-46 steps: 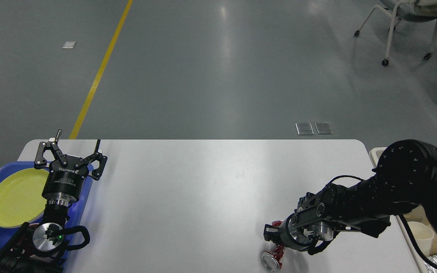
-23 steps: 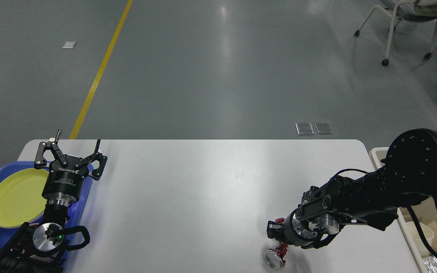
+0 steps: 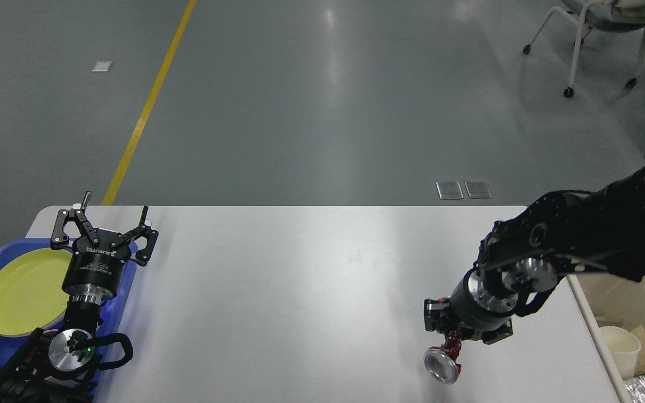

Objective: Tidy desktop
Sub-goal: 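Lift the red can and drop it into the beige bin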

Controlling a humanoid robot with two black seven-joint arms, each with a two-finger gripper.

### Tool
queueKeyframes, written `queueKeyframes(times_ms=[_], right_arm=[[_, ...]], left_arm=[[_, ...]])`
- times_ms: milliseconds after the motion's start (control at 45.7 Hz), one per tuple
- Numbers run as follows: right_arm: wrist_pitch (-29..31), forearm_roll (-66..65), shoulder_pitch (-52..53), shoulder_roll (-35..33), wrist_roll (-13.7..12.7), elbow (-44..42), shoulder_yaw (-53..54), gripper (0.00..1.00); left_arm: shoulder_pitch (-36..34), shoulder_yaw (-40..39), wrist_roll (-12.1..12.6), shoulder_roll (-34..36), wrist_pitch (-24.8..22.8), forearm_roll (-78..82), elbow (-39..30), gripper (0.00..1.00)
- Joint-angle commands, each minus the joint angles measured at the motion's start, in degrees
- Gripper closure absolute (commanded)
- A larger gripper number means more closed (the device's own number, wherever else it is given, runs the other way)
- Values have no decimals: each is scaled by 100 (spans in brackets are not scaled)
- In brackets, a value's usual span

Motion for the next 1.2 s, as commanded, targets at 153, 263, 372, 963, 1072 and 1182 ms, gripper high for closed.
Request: queueKeyframes(times_ms=[153, 263, 372, 963, 1072, 1182], right_arm=[[1031, 31, 2276, -672, -8, 885, -553, 100], [1391, 31, 2883, -760, -8, 1132, -694, 100], [1401, 22, 2902, -751, -8, 1123, -756, 100], [698, -48, 372, -2992, 9, -2118, -2031, 100], [610, -48, -778, -3291, 9, -3173, -1487, 100], [487, -57, -2114, -3388, 9, -4254, -783, 100]], left_arm=[[1, 0, 0, 3, -5, 0, 0, 4], [1, 0, 0, 3, 4, 0, 0, 4], [1, 0, 0, 3, -5, 0, 0, 4], [1, 0, -9, 3, -5, 0, 0, 4], [1, 0, -9, 3, 4, 0, 0, 4], [1, 0, -9, 3, 4, 0, 0, 4]])
